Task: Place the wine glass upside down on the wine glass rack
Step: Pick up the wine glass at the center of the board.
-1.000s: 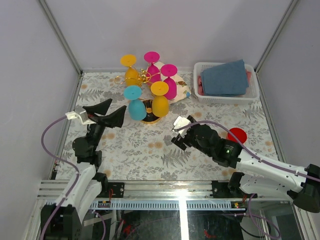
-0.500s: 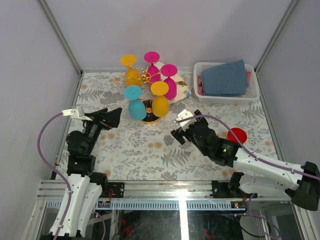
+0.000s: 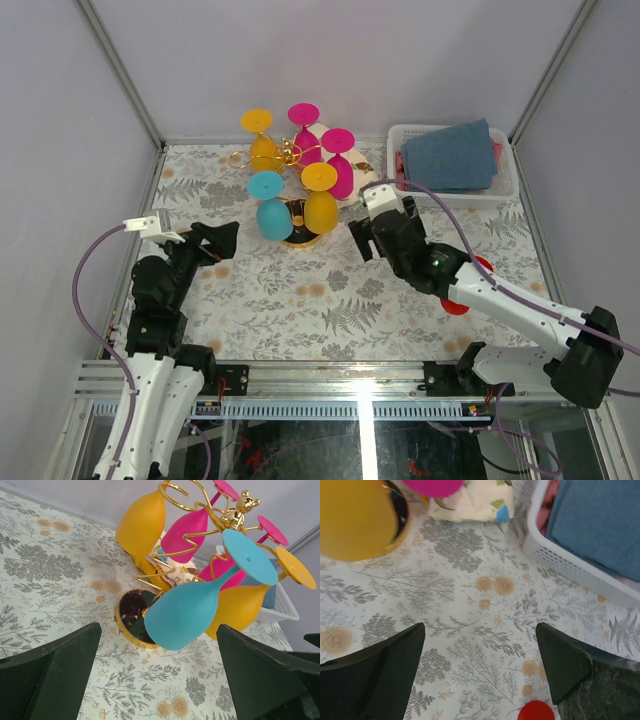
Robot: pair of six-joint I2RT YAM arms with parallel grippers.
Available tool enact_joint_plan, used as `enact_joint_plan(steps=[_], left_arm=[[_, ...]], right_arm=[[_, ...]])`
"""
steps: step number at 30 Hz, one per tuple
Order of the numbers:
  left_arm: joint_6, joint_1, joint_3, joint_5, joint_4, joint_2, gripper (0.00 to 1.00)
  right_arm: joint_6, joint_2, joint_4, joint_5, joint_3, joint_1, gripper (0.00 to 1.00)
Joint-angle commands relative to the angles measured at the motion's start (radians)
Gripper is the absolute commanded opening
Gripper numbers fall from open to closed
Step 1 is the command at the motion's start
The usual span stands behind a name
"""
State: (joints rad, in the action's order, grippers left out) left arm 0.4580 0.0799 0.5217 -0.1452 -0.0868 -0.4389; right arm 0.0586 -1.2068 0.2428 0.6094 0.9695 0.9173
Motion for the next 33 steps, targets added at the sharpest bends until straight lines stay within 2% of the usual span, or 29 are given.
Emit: enact_joint_plan(steps=[1,12,18,27,33], left_arm=[[-0.054,0.020,0.060,0.037,-0.048,0.008,1.00],[-0.085,0.050,0.066,0.048,-0.062,0.011,1.00],[-0.098,0.068,0.069,0.046,-0.061,0.024,1.00],[-0.105,0.078,0.068,0.017,-0.042,0.015,1.00],[-0.101,0.078,0.064,-0.004,-0.033,-0.002,1.00]], right_arm=[[0.137,0.051,0.051,-0.102,0.036,-0.140,0.99],[0.243,0.106,0.166,-0.231,0.067,-0.487,0.99],[0.306,0.097,0.152,-0.196,0.036,-0.615,0.99],[0.396,0.109,0.155,-0.085,-0.031,-0.650,0.99],[0.569,0.104,0.321,0.052,-0.009,-0.650,0.99]])
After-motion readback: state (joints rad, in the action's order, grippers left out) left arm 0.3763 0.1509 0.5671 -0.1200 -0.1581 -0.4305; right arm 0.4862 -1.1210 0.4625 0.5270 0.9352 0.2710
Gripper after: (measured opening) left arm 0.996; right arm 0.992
